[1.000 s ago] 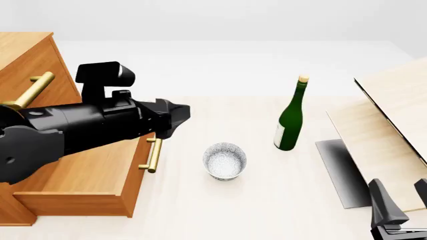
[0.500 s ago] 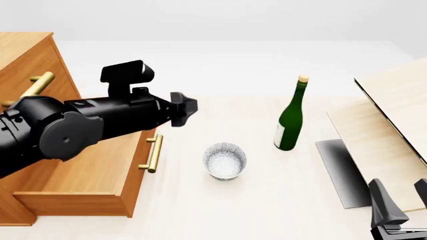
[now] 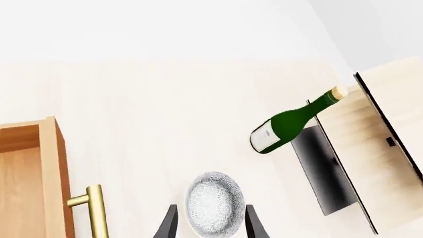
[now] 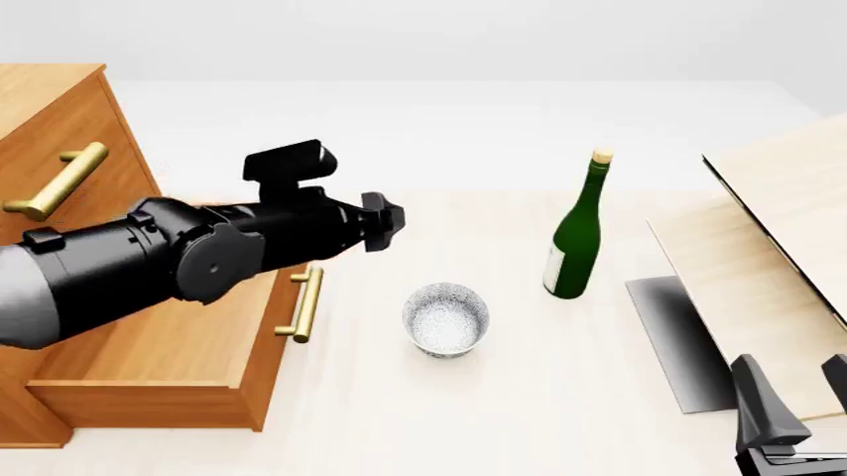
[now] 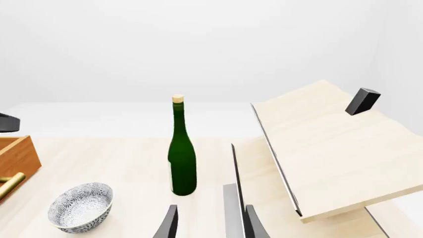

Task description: Put the bowl in the bottom drawer of the cabinet and close it.

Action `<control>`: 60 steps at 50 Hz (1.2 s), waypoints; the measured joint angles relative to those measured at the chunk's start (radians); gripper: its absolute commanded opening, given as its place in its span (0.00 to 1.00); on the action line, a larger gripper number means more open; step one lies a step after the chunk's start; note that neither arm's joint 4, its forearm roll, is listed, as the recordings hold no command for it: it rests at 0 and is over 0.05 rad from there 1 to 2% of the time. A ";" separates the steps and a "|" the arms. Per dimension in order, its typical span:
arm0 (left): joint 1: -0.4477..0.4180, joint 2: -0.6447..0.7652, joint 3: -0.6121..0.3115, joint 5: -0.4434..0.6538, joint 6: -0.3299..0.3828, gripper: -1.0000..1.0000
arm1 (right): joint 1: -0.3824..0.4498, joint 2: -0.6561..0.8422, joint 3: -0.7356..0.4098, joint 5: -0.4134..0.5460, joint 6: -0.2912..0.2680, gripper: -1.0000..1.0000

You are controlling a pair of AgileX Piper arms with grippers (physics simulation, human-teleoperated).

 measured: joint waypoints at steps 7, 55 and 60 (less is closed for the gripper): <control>0.006 0.038 0.012 -0.029 -0.019 1.00 | 0.000 0.000 0.000 0.000 0.000 1.00; -0.018 0.251 0.055 -0.159 -0.148 1.00 | 0.000 0.000 0.000 0.000 0.000 1.00; -0.022 0.265 0.059 -0.170 -0.159 1.00 | 0.000 0.000 0.000 0.000 0.000 1.00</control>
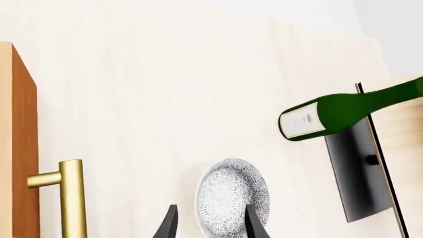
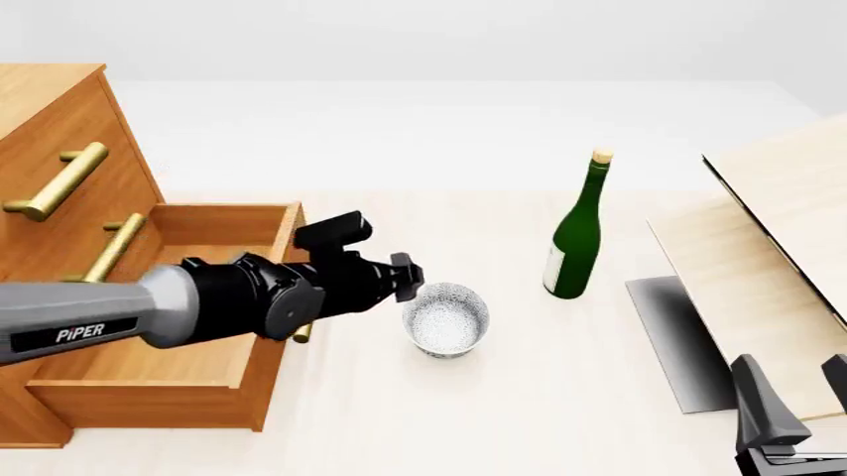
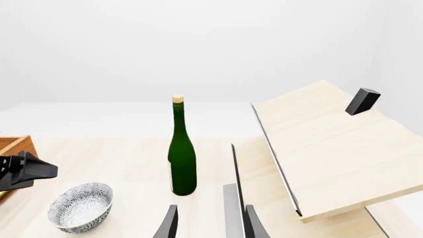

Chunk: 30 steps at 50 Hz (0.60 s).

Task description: Put the bowl in the bottom drawer of the cabinet and close it.

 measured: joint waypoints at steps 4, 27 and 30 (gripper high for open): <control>0.000 0.011 0.000 -0.007 -0.007 1.00 | 0.000 0.000 0.000 0.000 0.000 1.00; 0.002 0.090 -0.007 -0.057 -0.045 1.00 | 0.000 0.000 0.000 0.000 0.000 1.00; 0.000 0.101 -0.006 -0.064 -0.051 1.00 | 0.000 0.000 0.000 0.000 0.000 1.00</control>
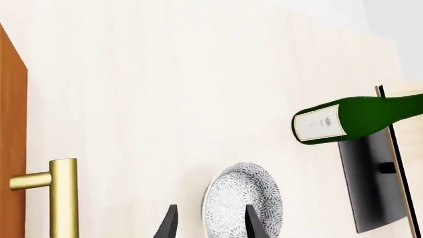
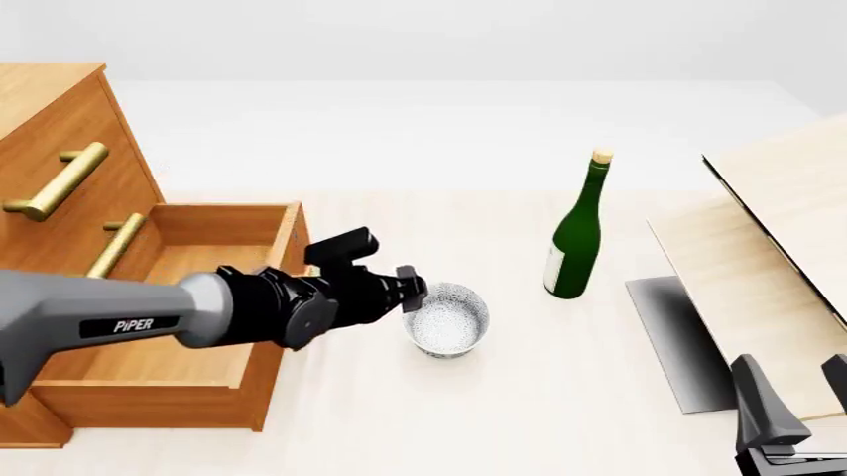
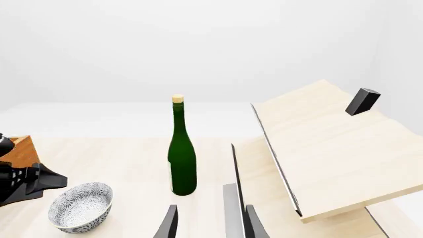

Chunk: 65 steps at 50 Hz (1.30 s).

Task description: Put the bowl in the bottom drawer of the cabinet and close it.

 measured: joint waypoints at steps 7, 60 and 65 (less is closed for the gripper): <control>-0.007 0.022 0.002 -0.015 -0.012 1.00 | 0.000 0.000 0.000 0.000 0.000 1.00; -0.036 0.130 0.018 -0.099 -0.071 0.00 | 0.000 0.000 0.000 0.000 0.000 1.00; -0.039 0.122 0.024 -0.098 -0.071 0.00 | 0.000 0.000 0.000 0.000 0.000 1.00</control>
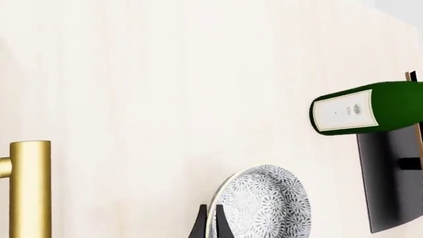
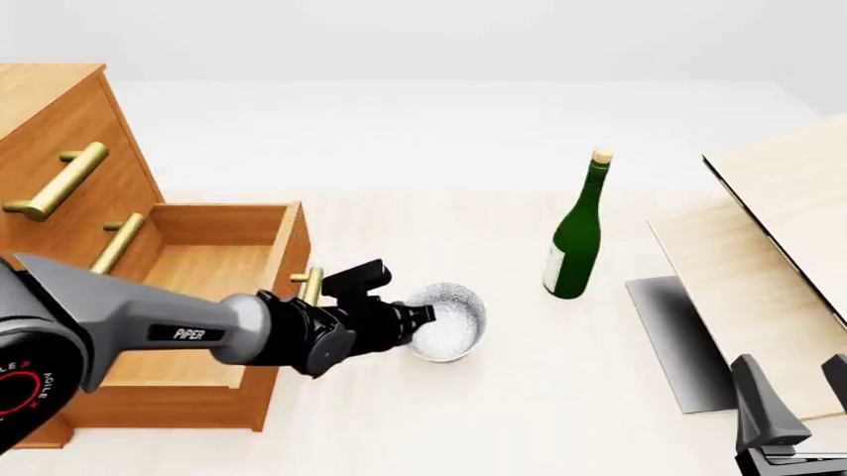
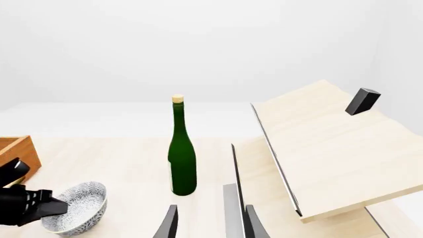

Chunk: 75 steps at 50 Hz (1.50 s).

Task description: Put the bowl in the bottom drawer of the cabinet and close it.

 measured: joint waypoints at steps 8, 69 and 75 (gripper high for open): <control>-0.008 -0.039 0.015 0.006 -0.005 0.00 | 0.000 0.000 0.000 0.000 0.000 1.00; -0.003 -0.451 0.093 0.264 0.124 0.00 | 0.000 0.000 0.000 0.000 0.000 1.00; 0.003 -0.493 0.100 0.301 0.146 0.00 | 0.000 0.000 0.000 0.000 0.000 1.00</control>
